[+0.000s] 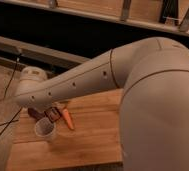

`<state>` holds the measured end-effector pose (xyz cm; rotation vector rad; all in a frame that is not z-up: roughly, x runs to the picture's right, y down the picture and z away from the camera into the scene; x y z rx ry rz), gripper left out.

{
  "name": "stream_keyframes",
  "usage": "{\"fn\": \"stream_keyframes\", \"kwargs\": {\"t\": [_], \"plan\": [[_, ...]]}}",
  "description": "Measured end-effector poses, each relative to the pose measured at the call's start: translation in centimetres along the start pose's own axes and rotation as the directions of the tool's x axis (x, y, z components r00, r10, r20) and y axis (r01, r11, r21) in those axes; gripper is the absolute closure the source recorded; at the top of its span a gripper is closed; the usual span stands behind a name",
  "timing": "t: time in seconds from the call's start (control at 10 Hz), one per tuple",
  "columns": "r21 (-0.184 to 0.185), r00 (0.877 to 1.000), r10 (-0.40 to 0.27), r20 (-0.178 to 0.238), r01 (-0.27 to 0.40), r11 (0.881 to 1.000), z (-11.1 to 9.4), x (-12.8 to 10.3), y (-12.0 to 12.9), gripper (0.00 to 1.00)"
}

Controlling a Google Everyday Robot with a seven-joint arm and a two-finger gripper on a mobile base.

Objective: Place the eraser in the ceramic cup

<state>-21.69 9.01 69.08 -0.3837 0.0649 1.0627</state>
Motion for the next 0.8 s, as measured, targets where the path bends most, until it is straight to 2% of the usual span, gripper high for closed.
{"fn": "stream_keyframes", "kwargs": {"t": [0.2,0.3,0.6,0.8], "plan": [[-0.048,0.999,0.008,0.052,-0.005,0.999,0.6,-0.3,0.6,1.00],[-0.092,0.995,0.030,0.098,-0.021,0.996,1.0,-0.5,0.7,1.00],[-0.162,0.985,0.081,0.154,-0.056,0.985,1.9,-0.1,0.3,1.00],[-0.192,0.979,0.111,0.170,-0.077,0.978,2.2,0.2,0.0,1.00]]}}
